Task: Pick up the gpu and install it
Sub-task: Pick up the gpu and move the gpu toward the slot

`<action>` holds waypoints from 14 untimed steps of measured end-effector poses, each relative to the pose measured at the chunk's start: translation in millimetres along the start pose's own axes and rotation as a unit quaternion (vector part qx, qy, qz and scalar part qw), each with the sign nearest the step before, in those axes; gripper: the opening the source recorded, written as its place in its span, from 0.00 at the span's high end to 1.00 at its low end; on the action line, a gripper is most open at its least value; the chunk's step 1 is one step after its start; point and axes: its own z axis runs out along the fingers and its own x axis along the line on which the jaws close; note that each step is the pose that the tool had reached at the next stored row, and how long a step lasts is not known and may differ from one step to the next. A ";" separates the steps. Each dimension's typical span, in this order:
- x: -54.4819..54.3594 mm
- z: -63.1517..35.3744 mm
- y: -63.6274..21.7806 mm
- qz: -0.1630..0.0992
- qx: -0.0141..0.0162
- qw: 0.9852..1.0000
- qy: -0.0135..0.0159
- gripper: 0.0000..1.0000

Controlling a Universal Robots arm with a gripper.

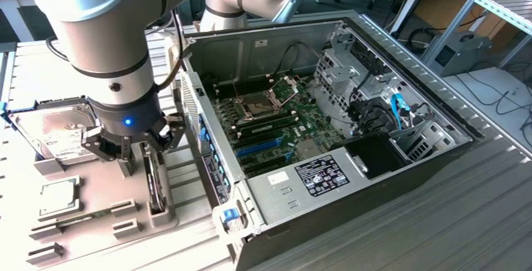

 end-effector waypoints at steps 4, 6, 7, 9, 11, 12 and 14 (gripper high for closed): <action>0.0 1.8 -0.6 0.000 0.000 1.000 0.000 0.52; 0.0 2.1 -0.7 0.000 0.000 1.000 0.000 0.52; -0.1 2.1 -0.7 0.000 0.000 1.000 0.000 0.52; -0.1 2.2 -0.7 0.000 0.000 1.000 0.000 0.52; -0.1 2.2 -0.7 0.000 0.000 1.000 0.000 0.52; -0.1 2.2 -0.7 0.000 0.000 1.000 0.000 0.53; -0.1 2.2 -0.7 0.000 0.000 1.000 0.000 0.66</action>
